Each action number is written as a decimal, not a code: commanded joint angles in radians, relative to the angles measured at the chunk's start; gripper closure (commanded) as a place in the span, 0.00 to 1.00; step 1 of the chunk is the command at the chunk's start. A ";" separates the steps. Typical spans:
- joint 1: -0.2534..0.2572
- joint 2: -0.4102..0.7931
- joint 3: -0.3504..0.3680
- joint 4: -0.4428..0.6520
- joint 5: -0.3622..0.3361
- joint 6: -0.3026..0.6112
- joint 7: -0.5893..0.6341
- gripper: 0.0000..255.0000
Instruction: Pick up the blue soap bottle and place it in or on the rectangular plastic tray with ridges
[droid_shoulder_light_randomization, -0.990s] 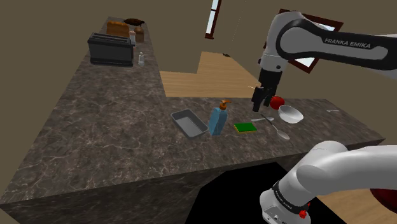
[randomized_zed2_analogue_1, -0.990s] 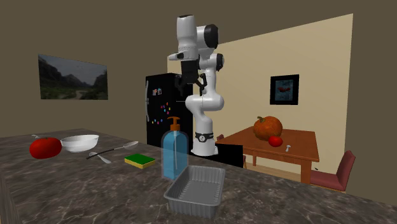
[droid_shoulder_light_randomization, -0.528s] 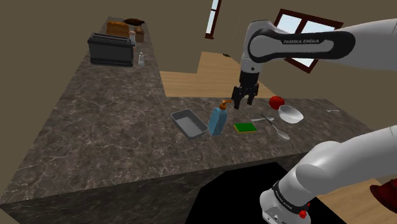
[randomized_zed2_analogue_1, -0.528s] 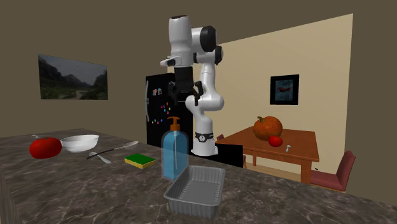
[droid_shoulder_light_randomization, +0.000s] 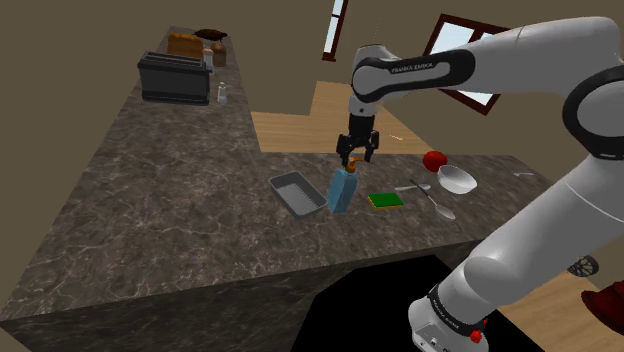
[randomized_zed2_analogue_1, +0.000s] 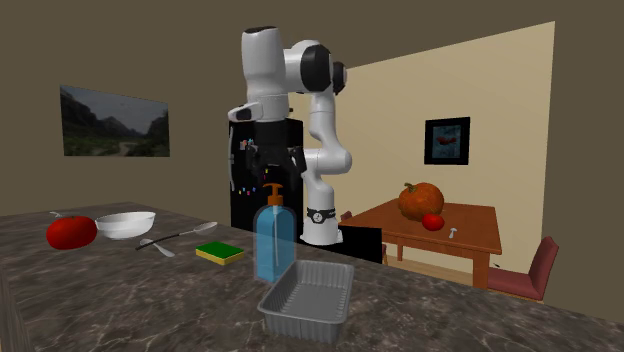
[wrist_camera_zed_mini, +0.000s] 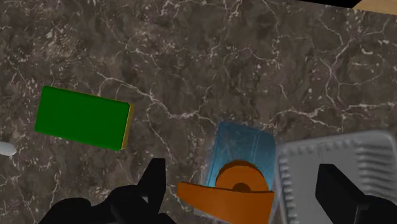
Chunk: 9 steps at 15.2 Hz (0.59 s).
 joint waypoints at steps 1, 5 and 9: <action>-0.003 0.082 0.000 0.056 -0.005 0.020 0.034 0.00; -0.006 0.182 -0.005 0.123 -0.013 0.046 0.069 0.00; -0.007 0.186 -0.005 0.074 -0.014 0.099 0.069 0.00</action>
